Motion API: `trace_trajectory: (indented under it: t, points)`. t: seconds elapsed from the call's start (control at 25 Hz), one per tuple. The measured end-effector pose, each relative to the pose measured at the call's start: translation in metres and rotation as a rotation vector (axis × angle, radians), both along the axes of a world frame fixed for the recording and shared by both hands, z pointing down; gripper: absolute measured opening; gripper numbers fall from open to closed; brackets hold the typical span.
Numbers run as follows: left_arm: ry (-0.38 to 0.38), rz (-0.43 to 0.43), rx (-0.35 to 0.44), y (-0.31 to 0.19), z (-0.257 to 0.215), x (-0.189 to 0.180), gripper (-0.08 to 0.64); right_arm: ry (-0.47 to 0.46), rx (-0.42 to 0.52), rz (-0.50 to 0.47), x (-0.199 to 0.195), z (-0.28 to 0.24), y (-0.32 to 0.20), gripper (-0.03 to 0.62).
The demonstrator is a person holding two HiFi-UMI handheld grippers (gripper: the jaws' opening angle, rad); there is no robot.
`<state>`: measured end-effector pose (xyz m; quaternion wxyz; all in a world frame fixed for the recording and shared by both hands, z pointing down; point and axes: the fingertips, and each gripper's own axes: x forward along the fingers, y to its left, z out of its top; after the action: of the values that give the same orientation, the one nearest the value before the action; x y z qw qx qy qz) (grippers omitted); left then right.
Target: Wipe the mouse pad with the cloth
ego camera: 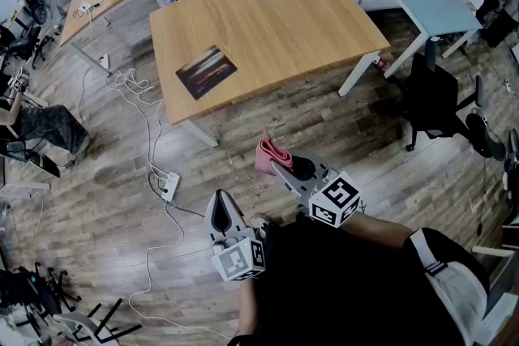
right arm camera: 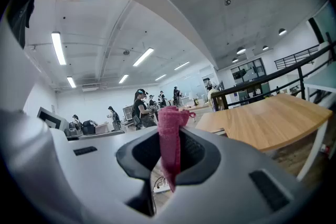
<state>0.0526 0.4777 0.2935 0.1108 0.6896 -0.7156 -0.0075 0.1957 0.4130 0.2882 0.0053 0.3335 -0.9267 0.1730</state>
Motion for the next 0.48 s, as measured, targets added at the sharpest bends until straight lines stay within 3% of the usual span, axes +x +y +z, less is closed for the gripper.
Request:
trace_trajectory:
  t: [0.48]
  points:
    - [0.019,0.008,-0.002,0.009,0.002,-0.0085,0.023,0.005,0.003,0.018,-0.0064,-0.0036,0.0098,0.066]
